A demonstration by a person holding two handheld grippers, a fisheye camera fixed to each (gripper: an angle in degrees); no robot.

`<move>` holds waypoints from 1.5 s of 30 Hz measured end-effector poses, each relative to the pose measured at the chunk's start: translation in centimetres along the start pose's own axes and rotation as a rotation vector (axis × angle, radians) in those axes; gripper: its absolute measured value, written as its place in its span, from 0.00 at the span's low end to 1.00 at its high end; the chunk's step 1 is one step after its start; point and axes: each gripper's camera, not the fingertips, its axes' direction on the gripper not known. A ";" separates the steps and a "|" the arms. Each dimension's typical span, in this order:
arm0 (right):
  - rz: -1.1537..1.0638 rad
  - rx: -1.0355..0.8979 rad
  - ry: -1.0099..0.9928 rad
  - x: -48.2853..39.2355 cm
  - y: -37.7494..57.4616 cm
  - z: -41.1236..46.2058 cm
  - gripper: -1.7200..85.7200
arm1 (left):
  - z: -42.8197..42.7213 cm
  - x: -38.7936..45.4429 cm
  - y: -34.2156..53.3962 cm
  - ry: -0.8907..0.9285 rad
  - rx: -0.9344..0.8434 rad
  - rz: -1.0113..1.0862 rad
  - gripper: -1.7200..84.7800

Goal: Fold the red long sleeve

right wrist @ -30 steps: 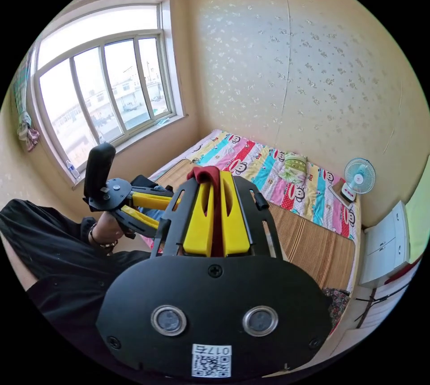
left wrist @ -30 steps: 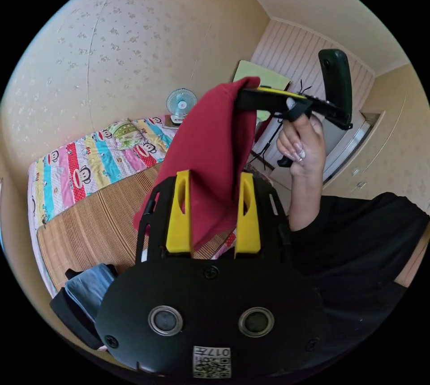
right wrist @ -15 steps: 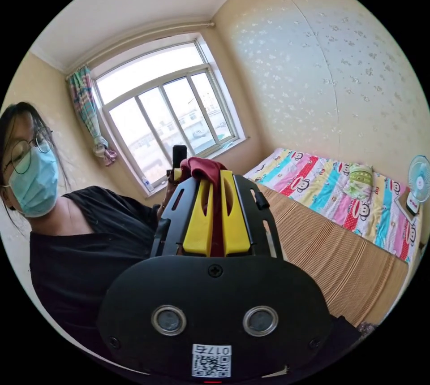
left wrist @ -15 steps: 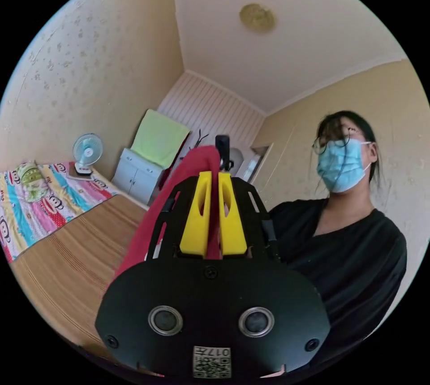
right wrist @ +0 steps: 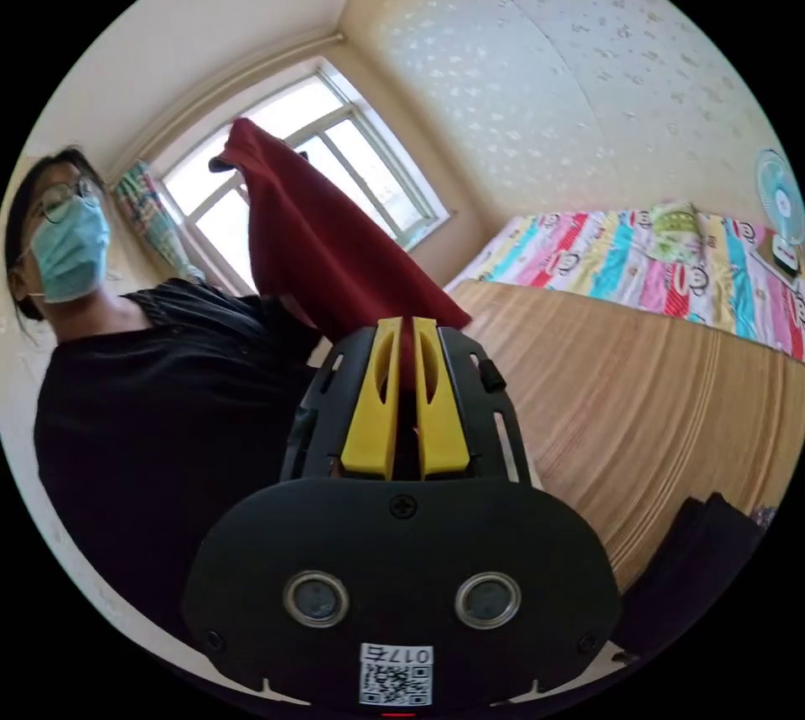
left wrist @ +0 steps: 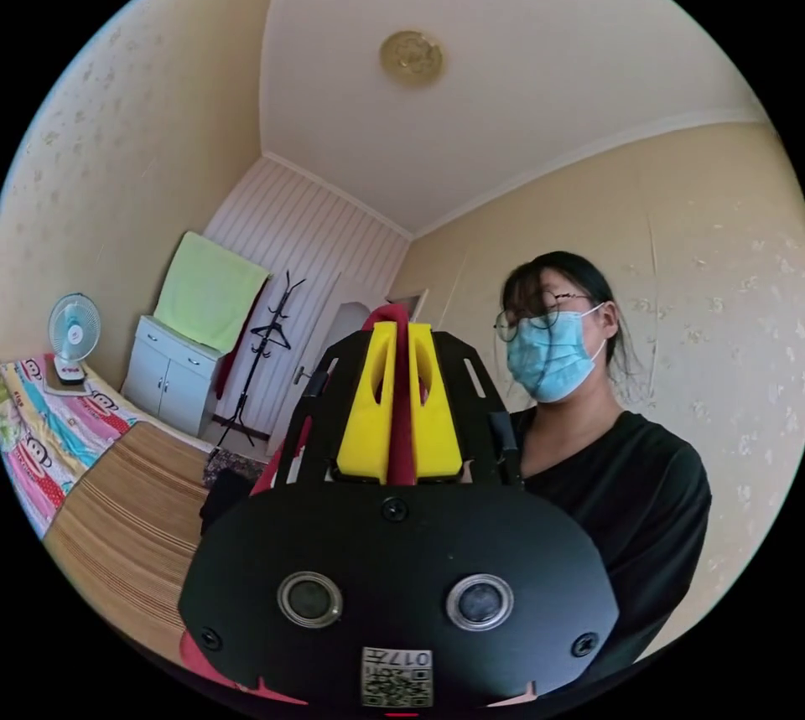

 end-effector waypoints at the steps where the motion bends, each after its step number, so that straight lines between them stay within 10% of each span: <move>1: -0.009 -0.013 -0.008 0.6 0.9 0.5 0.17 | -0.3 0.4 -0.4 0.000 0.002 0.005 0.02; 8: -0.078 0.037 -0.141 1.3 1.4 1.6 0.28 | -3.5 5.0 -4.6 -0.163 -0.005 0.068 0.02; 14: -0.213 0.001 0.043 -2.7 -6.3 1.0 0.09 | -7.8 7.5 -6.5 -0.266 0.033 0.064 0.03; 29: -0.207 0.318 0.061 -1.3 -19.9 -26.1 0.07 | -22.9 12.6 -6.3 -0.626 -0.003 -0.077 0.02; 39: 0.125 -0.282 0.585 29.8 -46.0 -16.1 0.05 | -39.1 -26.5 -9.7 -1.171 -0.188 -0.653 0.06; 45: 0.390 -0.413 0.648 44.2 -37.7 -6.2 0.03 | -43.4 -37.0 8.0 -1.312 -0.178 -0.900 0.08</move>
